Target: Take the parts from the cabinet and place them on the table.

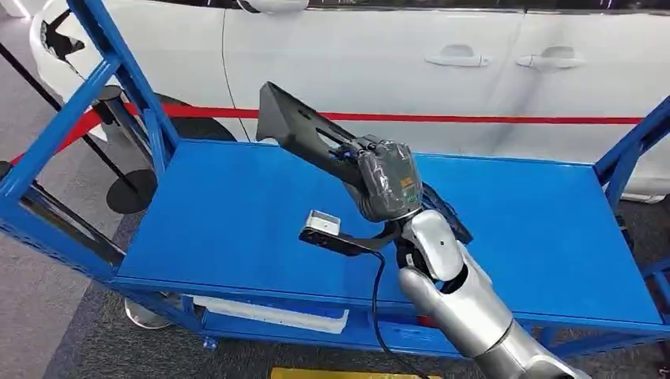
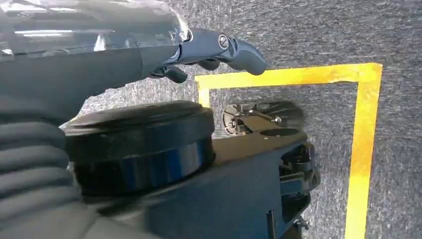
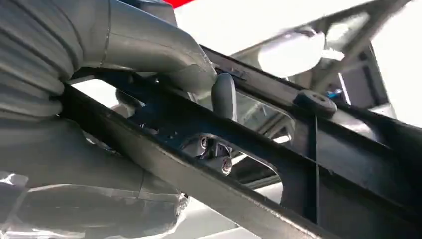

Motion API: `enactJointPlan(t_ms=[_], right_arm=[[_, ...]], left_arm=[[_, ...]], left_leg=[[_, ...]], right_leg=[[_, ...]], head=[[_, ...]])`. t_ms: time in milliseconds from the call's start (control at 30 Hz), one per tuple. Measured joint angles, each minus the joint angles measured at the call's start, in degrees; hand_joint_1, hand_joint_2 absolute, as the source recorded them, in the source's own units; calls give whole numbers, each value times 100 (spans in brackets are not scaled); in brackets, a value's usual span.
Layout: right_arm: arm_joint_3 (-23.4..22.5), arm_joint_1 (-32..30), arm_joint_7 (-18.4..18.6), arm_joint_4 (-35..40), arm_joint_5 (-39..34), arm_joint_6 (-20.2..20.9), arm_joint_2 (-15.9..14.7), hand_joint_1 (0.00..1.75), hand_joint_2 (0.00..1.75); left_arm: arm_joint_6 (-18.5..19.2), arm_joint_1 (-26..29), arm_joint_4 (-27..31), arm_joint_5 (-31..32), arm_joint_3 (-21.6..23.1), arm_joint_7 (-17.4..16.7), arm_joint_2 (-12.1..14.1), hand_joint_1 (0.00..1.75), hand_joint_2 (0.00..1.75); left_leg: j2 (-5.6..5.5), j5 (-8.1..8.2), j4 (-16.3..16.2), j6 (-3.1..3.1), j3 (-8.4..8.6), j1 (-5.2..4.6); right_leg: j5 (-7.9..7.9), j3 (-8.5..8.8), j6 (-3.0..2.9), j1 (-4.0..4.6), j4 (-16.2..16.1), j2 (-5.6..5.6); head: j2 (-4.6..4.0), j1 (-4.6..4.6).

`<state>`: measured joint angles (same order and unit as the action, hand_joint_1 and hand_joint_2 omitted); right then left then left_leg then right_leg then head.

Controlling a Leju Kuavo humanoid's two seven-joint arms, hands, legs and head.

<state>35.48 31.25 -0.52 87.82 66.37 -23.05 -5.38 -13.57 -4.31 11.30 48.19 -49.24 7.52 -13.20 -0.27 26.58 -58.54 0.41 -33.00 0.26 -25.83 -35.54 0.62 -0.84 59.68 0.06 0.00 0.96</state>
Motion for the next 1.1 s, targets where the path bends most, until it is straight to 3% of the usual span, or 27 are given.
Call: enactJointPlan(t_ms=[33, 100, 167, 200, 233, 267, 300, 333, 367, 400, 433, 533, 567, 600, 667, 733, 767, 800, 867, 900, 933, 1033, 1100], right_arm=[[-73, 32, -117, 75, -177, -121, 27, 164, 175], [-243, 148, -522, 288, -821, -313, 129, 164, 175], [-383, 240, -933, 455, -1508, -418, 212, 164, 175], [-446, 262, -1088, 531, -1822, -414, 234, 164, 175], [-501, 270, -1190, 589, -2048, -403, 260, 166, 175], [-557, 275, -1242, 647, -2149, -392, 282, 166, 175], [-586, 281, -1277, 687, -2178, -392, 295, 166, 175], [-623, 285, -1346, 726, -2279, -381, 308, 166, 175], [-667, 298, -1479, 789, -2554, -305, 332, 166, 175], [-711, 307, -1634, 857, -2913, -188, 352, 166, 175], [-737, 316, -1783, 923, -3270, -66, 363, 166, 175], [-816, 271, -2056, 1111, -4424, 540, 396, 166, 175], [-846, 260, -2108, 1159, -4709, 693, 405, 166, 175], [-903, 249, -2212, 1250, -5147, 928, 409, 166, 175], [-995, 246, -2285, 1321, -5367, 1048, 409, 166, 175], [-1041, 194, -2300, 1334, -5393, 1075, 407, 166, 175], [-1065, 165, -2300, 1334, -5395, 1079, 407, 166, 175], [-1078, 156, -2309, 1340, -5448, 1134, 409, 166, 175], [-1130, 156, -2345, 1371, -5750, 1369, 415, 166, 175], [-1165, 154, -2368, 1380, -5930, 1502, 433, 166, 175], [-1198, 135, -2392, 1377, -6094, 1633, 453, 166, 175], [-1408, -70, -2468, 1369, -6936, 2356, 570, 166, 175], [-1502, -209, -2462, 1338, -7475, 2877, 652, 166, 175]], left_arm=[[0, 0, 0, 18, 0, 7, -2, 0, 175], [0, -4, 0, 40, 0, 28, -4, 0, 175], [20, -11, 0, 84, 0, 57, -4, 0, 175], [32, -9, 0, 86, 0, 68, -4, 0, 175], [46, -9, 0, 94, 0, 74, -4, 0, 175], [52, -4, 0, 101, 0, 74, -4, 0, 175], [50, -5, 0, 103, 0, 77, -2, 0, 175], [52, -9, 0, 114, 0, 77, -2, 0, 175], [52, -12, 0, 149, 0, 77, -2, 0, 175], [52, -7, 0, 182, 0, 70, 0, 0, 175], [50, -15, 0, 204, 2, 53, 4, 0, 175], [28, -13, 0, 197, 0, -26, 4, 0, 175], [26, -12, 0, 202, 0, -52, 4, 0, 175], [26, -20, 0, 206, 0, -68, -2, 0, 175], [28, -32, 0, 208, 0, -85, -2, 0, 175], [35, -26, 0, 208, 0, -96, -2, 0, 175], [35, -24, 0, 208, 0, -105, -2, 0, 175], [39, -27, 0, 208, 0, -116, -2, 0, 175], [52, -29, 0, 208, 0, -138, -4, 0, 175], [50, -28, 0, 208, 0, -153, -2, 0, 175], [48, -37, 0, 210, 0, -170, -2, 0, 175], [-2, -36, 0, 280, 2, -232, -2, 0, 175], [-11, -40, 0, 326, 2, -242, -2, 0, 175]], left_leg=[[4, 7, -4, -36, 1, -7], [8, 209, -245, -103, -84, 10], [8, 655, -1119, -140, -485, 23], [8, 807, -1547, -150, -691, 24], [9, 857, -1861, -152, -861, 27], [9, 746, -1859, -141, -886, 27], [9, 515, -1563, -120, -769, 27], [8, 276, -1171, -92, -601, 25], [8, -31, -555, -44, -324, 18], [6, -131, -162, 8, -165, -3], [8, -82, -47, 22, -91, -29], [-5, -87, -32, 65, -109, -51], [4, -140, 63, 120, -71, 31], [6, -163, 97, 142, -57, 17], [9, -169, 98, 163, -63, 18], [9, -164, 91, 170, -64, 12], [9, -161, 84, 167, -62, 14], [7, -151, 72, 161, -62, 17], [0, -113, 21, 126, -59, 24], [1, -83, -15, 97, -67, 19], [-2, -67, -50, 65, -99, -24], [-2, -82, -21, -10, -89, -7], [3, 32, -127, -75, -117, 15]], right_leg=[[13, -3, -37, -1, -18, 5], [21, 27, -114, -33, -48, -1], [10, 37, -143, -23, -47, -7], [5, 40, -151, -16, -46, -10], [1, 45, -156, -8, -45, -10], [-4, 58, -163, -2, -45, -8], [-10, 73, -166, 5, -44, 0], [-16, 89, -165, 12, -44, 4], [-27, 116, -156, 19, -44, 15], [-36, 118, -144, 22, -45, 16], [-50, 101, -112, 56, -19, 27], [-18, 93, -23, 26, -59, 15], [-48, 82, 14, 47, -45, 12], [-166, 39, 29, 38, 84, 15], [-591, -303, 62, 18, 835, 11], [-841, -680, 97, 2, 1592, 11], [-768, -716, 107, -4, 1634, 10], [-575, -619, 111, -16, 1401, 7], [-81, -159, 109, -41, 480, 0], [-10, 32, 100, -48, 40, -7], [-56, 57, 75, -10, 11, -1], [-41, 33, -32, 15, 14, 15], [-10, 62, -115, -19, -36, -1]], head=[[0, 4], [0, 7], [0, 9], [0, 7], [0, 9], [0, 9], [0, 9], [0, 9], [0, 7], [0, 7], [0, 0], [0, 2], [0, 0], [0, -6], [0, -29], [0, -28], [0, -26], [0, -26], [0, -26], [0, -26], [0, -28], [0, -17], [0, -20]])
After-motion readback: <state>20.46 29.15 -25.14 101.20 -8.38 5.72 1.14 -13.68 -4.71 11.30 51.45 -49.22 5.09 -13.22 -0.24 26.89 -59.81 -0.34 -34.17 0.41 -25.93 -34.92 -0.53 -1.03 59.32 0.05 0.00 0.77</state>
